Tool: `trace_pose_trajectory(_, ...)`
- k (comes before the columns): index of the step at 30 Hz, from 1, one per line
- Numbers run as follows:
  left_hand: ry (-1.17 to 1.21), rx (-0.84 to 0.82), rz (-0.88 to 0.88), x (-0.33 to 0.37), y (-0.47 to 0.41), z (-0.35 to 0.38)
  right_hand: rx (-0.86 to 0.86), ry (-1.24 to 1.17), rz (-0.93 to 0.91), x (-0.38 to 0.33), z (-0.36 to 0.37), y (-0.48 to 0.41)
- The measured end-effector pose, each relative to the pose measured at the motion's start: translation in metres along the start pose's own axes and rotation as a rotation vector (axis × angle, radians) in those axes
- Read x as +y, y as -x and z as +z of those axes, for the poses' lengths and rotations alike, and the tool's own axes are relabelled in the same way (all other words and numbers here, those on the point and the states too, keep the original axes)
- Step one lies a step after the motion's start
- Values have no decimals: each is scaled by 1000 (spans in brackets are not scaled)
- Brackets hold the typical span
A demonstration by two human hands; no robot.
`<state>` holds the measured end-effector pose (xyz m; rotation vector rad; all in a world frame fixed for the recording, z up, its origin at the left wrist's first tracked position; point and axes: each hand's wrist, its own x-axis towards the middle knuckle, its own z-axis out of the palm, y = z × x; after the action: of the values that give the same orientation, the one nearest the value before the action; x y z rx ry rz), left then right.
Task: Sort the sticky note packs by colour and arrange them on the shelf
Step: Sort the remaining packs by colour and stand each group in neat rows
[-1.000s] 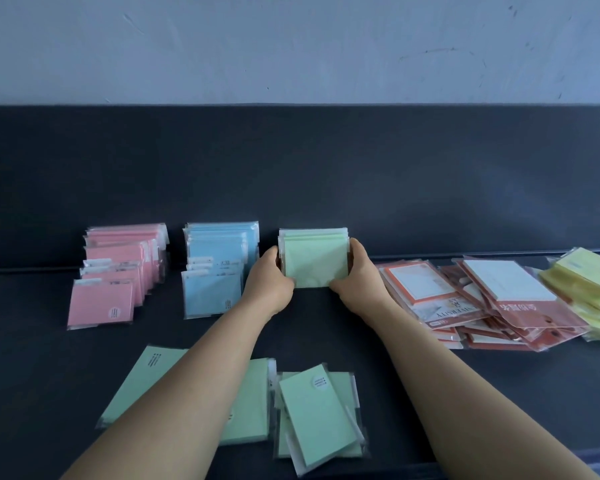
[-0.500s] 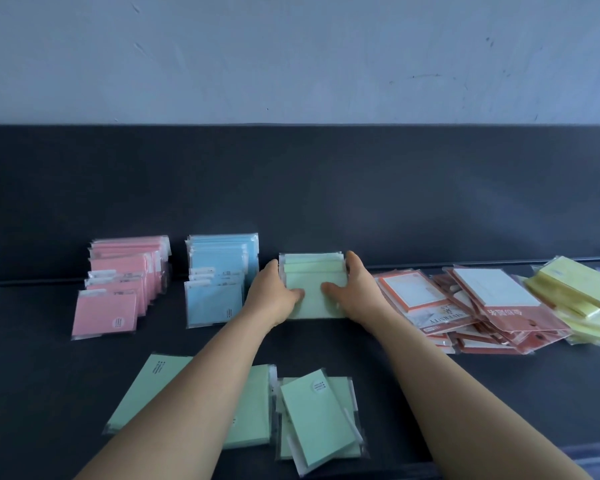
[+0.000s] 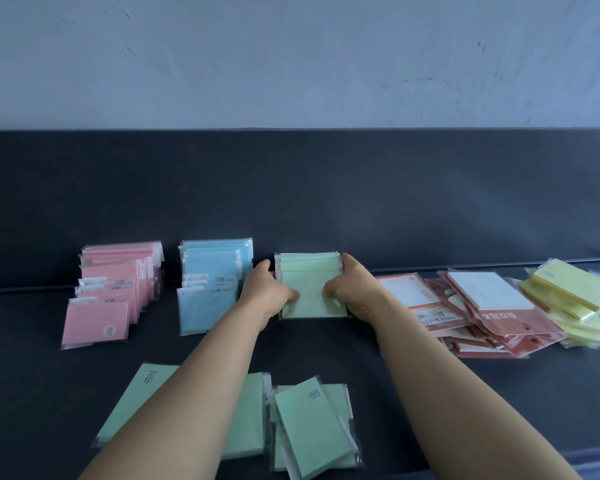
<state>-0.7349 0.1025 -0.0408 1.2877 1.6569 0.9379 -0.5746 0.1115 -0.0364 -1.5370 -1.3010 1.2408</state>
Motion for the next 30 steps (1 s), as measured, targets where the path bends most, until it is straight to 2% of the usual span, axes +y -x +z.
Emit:
trace_pose_trajectory(2,26,30,44,-2,1,1,4,-16,-30,2,1,0)
trace_pose_trajectory(8,-9,299,268,5,3,1,124,-32,-312,-5,3,0)
trace_pose_trajectory(15,-82,211,179,-3,3,8,122,122,-203,11,8,-5)
trace_pose_trajectory(21,-127,178,104,-7,3,3,120,52,-193,15,5,-6)
trace_pose_trajectory(30,-183,182,111,1,13,3,117,3,-241,9,7,1)
